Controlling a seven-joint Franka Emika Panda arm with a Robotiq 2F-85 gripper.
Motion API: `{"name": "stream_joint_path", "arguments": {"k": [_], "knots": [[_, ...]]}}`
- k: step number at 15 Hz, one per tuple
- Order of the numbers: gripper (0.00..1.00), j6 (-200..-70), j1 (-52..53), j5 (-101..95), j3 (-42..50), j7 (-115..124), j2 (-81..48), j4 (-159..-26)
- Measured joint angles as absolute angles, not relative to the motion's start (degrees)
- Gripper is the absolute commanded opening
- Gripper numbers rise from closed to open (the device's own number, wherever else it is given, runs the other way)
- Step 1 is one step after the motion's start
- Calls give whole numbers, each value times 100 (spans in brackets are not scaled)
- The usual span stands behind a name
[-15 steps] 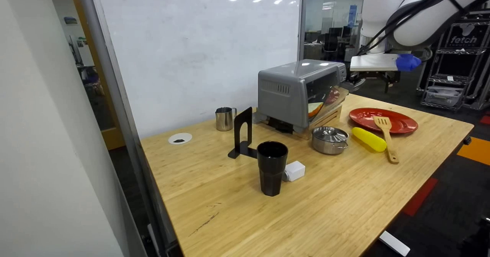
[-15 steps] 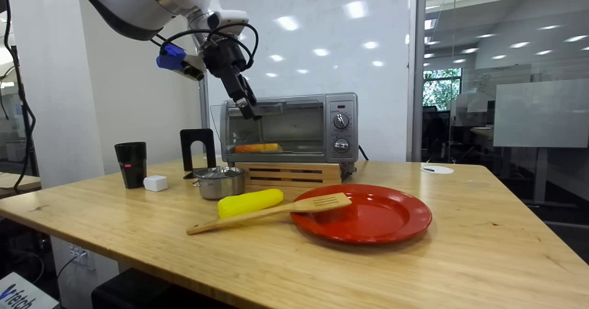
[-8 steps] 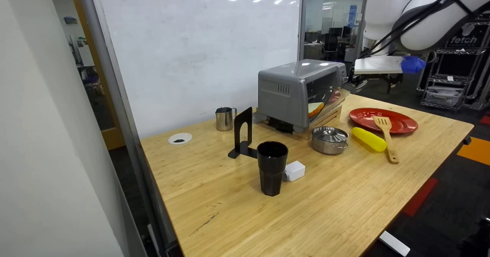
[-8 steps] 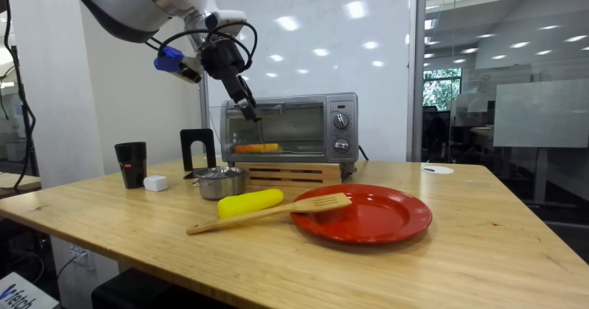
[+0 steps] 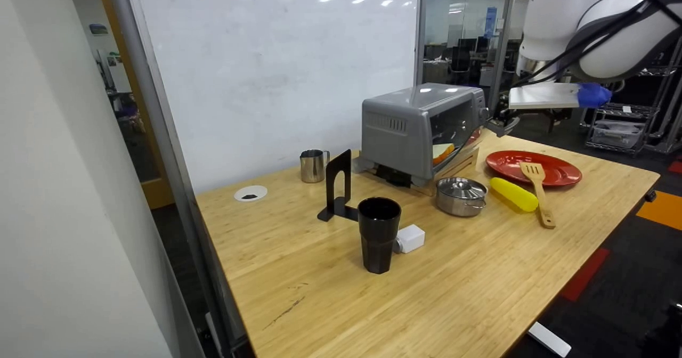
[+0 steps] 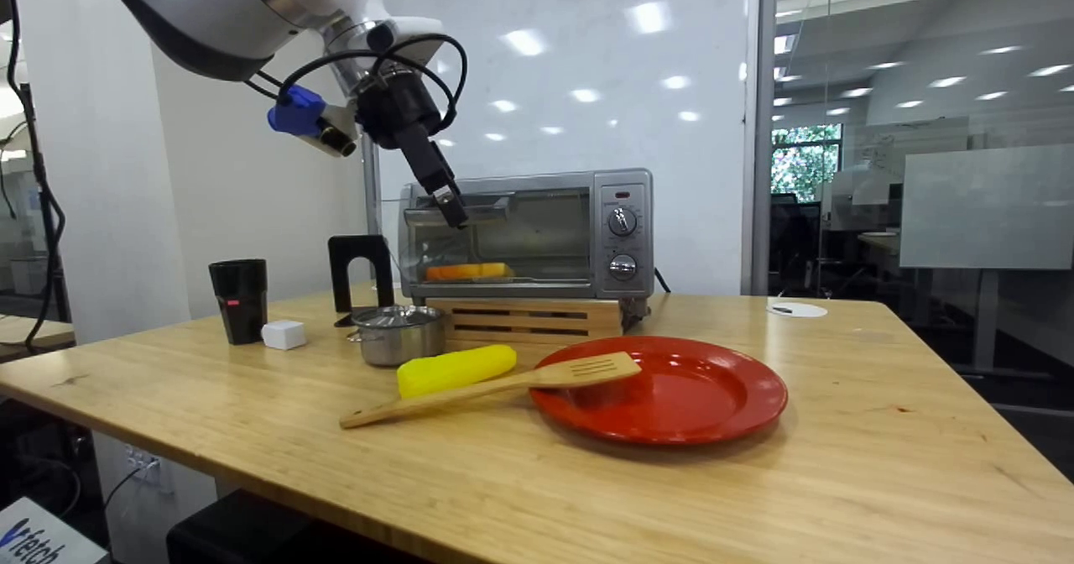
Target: Open the toaster oven door, remove the slice of bread from the oven and put it on the red plate
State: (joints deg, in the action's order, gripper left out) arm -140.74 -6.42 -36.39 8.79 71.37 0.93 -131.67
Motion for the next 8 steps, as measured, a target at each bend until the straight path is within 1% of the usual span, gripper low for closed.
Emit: {"name": "stream_joint_path", "arguments": {"k": [8], "knots": [[100, -14014, -852, -3959, 876, 6414, 1196, -14143]]}}
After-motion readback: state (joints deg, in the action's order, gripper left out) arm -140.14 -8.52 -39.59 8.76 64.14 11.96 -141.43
